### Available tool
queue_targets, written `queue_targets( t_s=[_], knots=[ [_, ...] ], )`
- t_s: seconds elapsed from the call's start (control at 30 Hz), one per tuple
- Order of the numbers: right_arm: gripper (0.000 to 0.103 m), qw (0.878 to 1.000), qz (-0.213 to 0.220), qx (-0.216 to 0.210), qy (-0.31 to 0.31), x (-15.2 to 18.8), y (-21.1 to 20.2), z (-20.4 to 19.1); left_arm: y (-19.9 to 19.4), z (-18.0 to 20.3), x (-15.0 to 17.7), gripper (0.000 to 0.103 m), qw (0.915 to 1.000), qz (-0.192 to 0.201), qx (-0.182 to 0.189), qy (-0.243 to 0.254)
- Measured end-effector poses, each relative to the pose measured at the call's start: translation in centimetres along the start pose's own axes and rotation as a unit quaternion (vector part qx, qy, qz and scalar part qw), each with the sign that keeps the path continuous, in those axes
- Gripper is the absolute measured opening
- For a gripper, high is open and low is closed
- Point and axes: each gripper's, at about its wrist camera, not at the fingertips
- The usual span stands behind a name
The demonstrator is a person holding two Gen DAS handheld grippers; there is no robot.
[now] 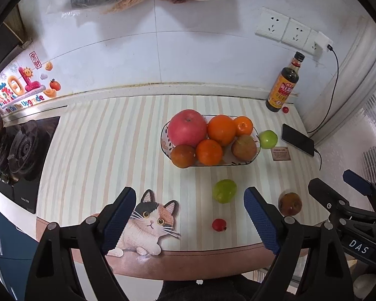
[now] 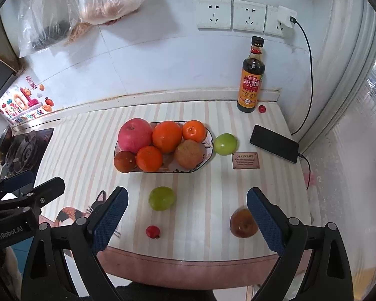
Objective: Organize fruits
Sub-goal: 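Withdraw both tools from the plate, then grasp the green apple with the left tool while the right grasps the brown round fruit, then carry the green apple and brown fruit to the plate with both tools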
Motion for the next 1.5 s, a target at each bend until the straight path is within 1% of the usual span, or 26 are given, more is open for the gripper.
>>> queue_targets(
  t_s=[0.2,0.23,0.27,0.3,0.4,0.5,0.6,0.63,0.77,0.83,0.87,0.9,0.93,0.97,1.03,1.13,1.2,1.23,1.27,1.3,1.33,1.37,1.43,1.5],
  knots=[
    [0.098,1.000,0.004,-0.015,0.015,0.2,-0.8,0.3,-0.1,0.2,0.4,0.088,1.0000,-0.001,0.001,-0.004],
    [0.100,1.000,0.003,-0.017,0.020,0.3,-0.8,0.6,0.0,0.2,0.4,0.088,1.0000,-0.002,0.003,-0.005],
    [0.101,0.999,0.002,-0.023,0.031,0.2,-0.6,1.0,0.4,0.4,0.4,0.098,1.0000,-0.005,0.004,-0.004],
    [0.101,0.999,0.000,-0.029,0.043,0.2,-0.3,1.7,0.8,0.5,0.4,0.103,0.9999,-0.010,0.006,-0.002],
    [0.101,0.997,-0.017,-0.023,0.068,0.4,1.1,3.8,2.3,1.2,0.6,0.103,0.9999,-0.014,0.001,0.004],
    [0.101,0.994,-0.039,-0.015,0.097,1.0,3.3,6.4,5.0,2.0,1.1,0.103,0.9992,-0.038,-0.002,0.011],
    [0.101,0.989,-0.072,-0.007,0.126,2.3,6.4,9.3,8.5,3.1,1.9,0.103,0.9972,-0.071,-0.001,0.025],
    [0.101,0.987,-0.091,0.006,0.135,3.1,7.8,10.6,9.6,3.4,2.2,0.103,0.9962,-0.082,0.000,0.030],
    [0.101,0.978,-0.129,0.028,0.163,5.7,11.4,13.9,14.5,5.0,3.4,0.103,0.9907,-0.126,-0.006,0.051],
    [0.094,0.973,-0.150,0.035,0.171,7.3,13.1,15.1,16.5,5.8,3.9,0.103,0.9881,-0.142,-0.004,0.059],
    [0.091,0.971,-0.161,0.034,0.175,8.0,14.0,15.5,17.0,6.0,4.0,0.103,0.9872,-0.148,-0.002,0.061],
    [0.086,0.969,-0.169,0.034,0.179,8.5,14.5,15.7,18.0,6.3,4.3,0.103,0.9855,-0.158,0.002,0.062],
    [0.084,0.966,-0.178,0.031,0.185,9.1,15.1,15.9,18.7,6.5,4.4,0.103,0.9840,-0.167,0.005,0.061],
    [0.084,0.963,-0.190,0.027,0.191,10.0,15.9,16.1,19.6,6.9,4.6,0.103,0.9823,-0.177,0.009,0.061],
    [0.084,0.959,-0.201,0.024,0.198,10.9,16.6,16.0,21.1,7.5,4.9,0.103,0.9788,-0.194,0.010,0.065],
    [0.084,0.956,-0.213,0.021,0.200,11.8,17.3,15.7,23.2,8.2,5.7,0.103,0.9724,-0.220,0.010,0.078],
    [0.084,0.953,-0.222,0.023,0.203,12.4,17.8,15.6,24.3,8.6,6.2,0.102,0.9689,-0.234,0.016,0.080],
    [0.084,0.952,-0.226,0.021,0.206,12.6,18.0,15.5,24.6,8.7,6.4,0.098,0.9681,-0.237,0.017,0.080],
    [0.084,0.951,-0.229,0.021,0.206,12.8,18.3,15.4,24.9,8.9,6.6,0.084,0.9675,-0.239,0.018,0.081],
    [0.084,0.951,-0.231,0.022,0.202,13.0,18.6,15.3,25.1,8.9,6.8,0.072,0.9674,-0.240,0.022,0.079],
    [0.082,0.952,-0.232,0.022,0.200,13.1,18.7,15.1,25.2,8.8,7.0,0.059,0.9672,-0.242,0.032,0.070],
    [0.080,0.952,-0.233,0.021,0.196,13.2,18.9,14.9,25.2,8.8,7.0,0.056,0.9675,-0.242,0.038,0.063],
    [0.070,0.955,-0.232,0.036,0.179,13.3,19.0,14.5,24.8,8.7,7.1,0.056,0.9690,-0.236,0.029,0.067],
    [0.070,0.957,-0.229,0.033,0.177,13.4,19.0,14.5,24.5,8.2,7.3,0.056,0.9700,-0.233,0.027,0.065]
  ],
)
Point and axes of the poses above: each gripper's, at about its wrist camera, not at the fingertips, and y roughly the way its jaws point, z to its right, x to its underside, and after that the axes turned 12 degrees about z, right-handed
